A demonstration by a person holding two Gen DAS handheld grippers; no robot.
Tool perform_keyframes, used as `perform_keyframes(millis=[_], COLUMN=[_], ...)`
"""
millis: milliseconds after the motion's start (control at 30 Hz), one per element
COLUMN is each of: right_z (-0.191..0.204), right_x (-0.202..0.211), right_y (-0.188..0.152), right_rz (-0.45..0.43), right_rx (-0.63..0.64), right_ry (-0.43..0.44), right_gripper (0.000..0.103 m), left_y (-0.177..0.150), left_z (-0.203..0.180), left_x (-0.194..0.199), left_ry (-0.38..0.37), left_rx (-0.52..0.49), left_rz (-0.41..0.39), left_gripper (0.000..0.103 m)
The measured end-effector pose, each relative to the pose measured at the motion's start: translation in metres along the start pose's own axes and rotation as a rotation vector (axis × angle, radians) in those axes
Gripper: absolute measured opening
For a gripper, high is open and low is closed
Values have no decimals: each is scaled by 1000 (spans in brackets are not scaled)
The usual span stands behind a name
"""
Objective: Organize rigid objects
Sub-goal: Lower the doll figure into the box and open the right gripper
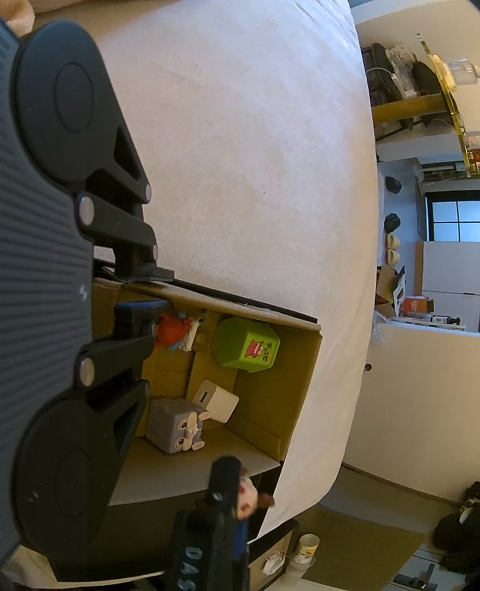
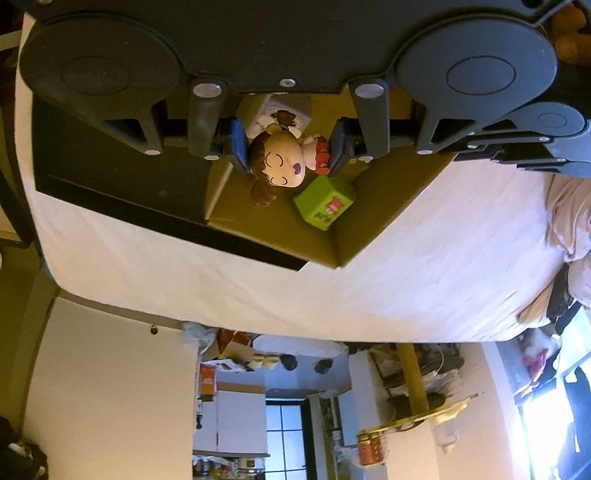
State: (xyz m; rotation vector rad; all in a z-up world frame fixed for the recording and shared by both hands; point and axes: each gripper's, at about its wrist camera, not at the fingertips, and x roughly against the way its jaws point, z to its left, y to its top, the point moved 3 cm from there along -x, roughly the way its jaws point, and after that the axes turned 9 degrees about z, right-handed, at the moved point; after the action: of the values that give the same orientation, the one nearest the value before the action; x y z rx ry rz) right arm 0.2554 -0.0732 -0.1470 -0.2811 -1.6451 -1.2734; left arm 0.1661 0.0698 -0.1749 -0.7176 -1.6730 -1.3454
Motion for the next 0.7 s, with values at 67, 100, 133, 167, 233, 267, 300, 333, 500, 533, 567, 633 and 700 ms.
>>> perform_keyframes(millis=[67,100,133,167,233,267,300,333,500,533,567,633,700], right_z=[5,7,10,12,18,20,22,24,30,30,31,33,35], right_x=[-4,-6,-8,-10,-14,-17,-19,-21,-31,-33,-35,-38,-40], right_y=[-1,-1,-2,-2,-3,-4,-4,-4,-4,-3,-3,0,1], right_rz=[14,23,30,37,51,56,62,68,99,103,107,114,115], right_rx=[10,17,24,34,53,59,65,72,95,100,105,114,122], right_ry=[6,9,10,10,11,12,14,15,7,5,5,4,2], right_gripper=[43,43,43,43,43,43,43,43,43,43,43,43,43], left_y=[0,0,0,0,0,0,0,0,1,1,1,1,1], left_z=[1,1,2,2,3,3,2,2,3,3,3,2,2], left_x=[0,1,1,1,1,1,0,0,-1,-1,-1,-1,-1], left_ry=[-3,-4,-7,-8,-11,-12,-12,-11,-10,-11,-12,-12,-11], left_rx=[1,2,3,3,5,6,5,4,3,3,3,4,4], left_rz=[0,-1,-1,-1,0,0,0,0,-1,0,0,0,0], left_gripper=[9,9,9,9,9,9,9,9,9,9,9,9,9])
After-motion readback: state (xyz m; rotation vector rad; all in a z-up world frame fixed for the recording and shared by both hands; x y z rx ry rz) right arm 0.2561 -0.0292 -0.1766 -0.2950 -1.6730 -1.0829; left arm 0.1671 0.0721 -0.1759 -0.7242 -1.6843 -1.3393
